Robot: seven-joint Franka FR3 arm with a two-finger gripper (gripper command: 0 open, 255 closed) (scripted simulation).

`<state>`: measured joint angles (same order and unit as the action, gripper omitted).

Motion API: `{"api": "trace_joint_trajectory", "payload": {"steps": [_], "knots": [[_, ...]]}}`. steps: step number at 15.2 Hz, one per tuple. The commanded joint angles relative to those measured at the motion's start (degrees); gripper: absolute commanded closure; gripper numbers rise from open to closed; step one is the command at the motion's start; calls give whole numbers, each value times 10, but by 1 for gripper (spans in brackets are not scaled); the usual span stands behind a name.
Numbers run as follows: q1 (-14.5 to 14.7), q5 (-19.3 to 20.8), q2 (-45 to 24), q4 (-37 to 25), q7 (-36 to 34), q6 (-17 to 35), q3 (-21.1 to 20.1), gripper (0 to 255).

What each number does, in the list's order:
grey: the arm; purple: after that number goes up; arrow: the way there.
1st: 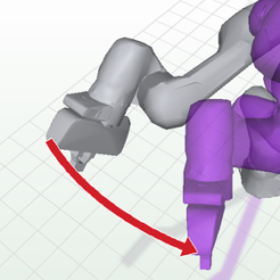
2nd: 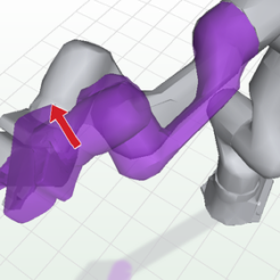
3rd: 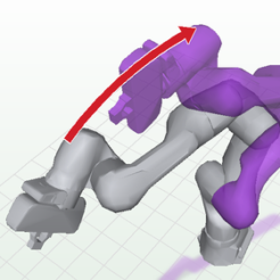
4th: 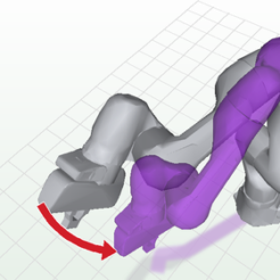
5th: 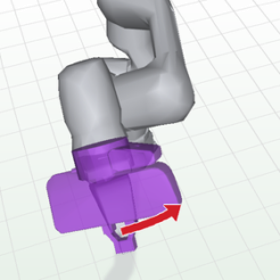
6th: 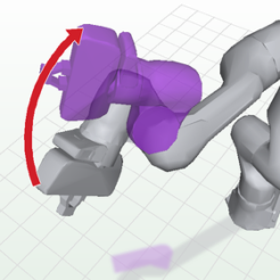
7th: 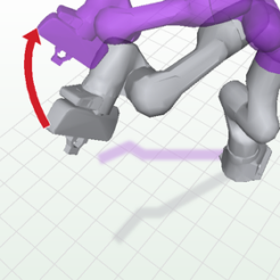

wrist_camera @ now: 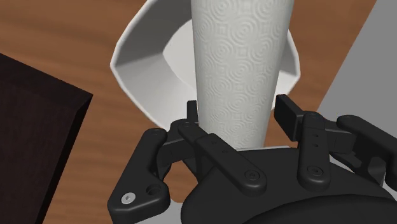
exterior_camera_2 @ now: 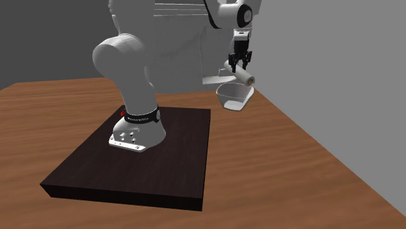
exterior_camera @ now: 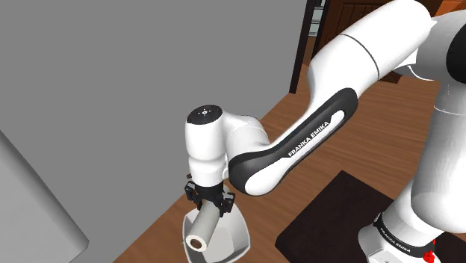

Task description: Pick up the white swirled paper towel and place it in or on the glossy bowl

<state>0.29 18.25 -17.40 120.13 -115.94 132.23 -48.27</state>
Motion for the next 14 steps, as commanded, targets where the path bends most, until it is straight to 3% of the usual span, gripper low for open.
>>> {"api": "trace_joint_trajectory", "payload": {"steps": [1, 14], "knots": [[6, 12, -11, 3, -9, 10, 7, 255], [52, 96, -87, 12, -65, 76, 64, 255]]}}
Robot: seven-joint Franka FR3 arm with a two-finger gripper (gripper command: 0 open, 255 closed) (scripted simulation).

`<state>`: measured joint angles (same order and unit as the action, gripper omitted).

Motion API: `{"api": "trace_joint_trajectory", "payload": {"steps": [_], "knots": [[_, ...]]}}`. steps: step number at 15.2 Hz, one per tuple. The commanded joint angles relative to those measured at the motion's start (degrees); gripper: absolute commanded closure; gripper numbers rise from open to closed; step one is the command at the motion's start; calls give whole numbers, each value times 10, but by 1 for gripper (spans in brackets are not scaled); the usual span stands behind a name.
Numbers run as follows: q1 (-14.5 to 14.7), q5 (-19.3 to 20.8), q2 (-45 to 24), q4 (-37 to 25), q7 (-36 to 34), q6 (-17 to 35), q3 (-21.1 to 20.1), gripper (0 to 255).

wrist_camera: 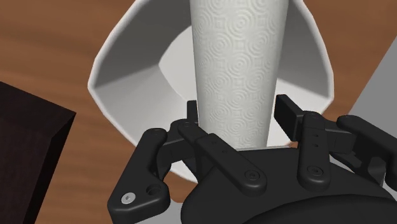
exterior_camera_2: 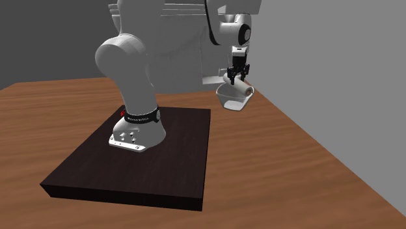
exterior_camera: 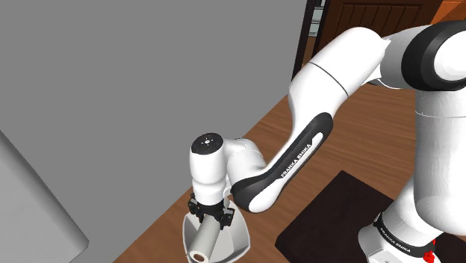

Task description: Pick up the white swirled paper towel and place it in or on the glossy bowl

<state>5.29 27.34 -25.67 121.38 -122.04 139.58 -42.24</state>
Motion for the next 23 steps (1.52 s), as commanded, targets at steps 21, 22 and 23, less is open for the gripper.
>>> {"api": "trace_joint_trajectory", "payload": {"steps": [21, 22, 23], "knots": [[-35, -59, 56, -2, 38, -45, -43, 0], [-35, -59, 56, -2, 38, -45, -43, 0], [-35, -59, 56, -2, 38, -45, -43, 0]]}}
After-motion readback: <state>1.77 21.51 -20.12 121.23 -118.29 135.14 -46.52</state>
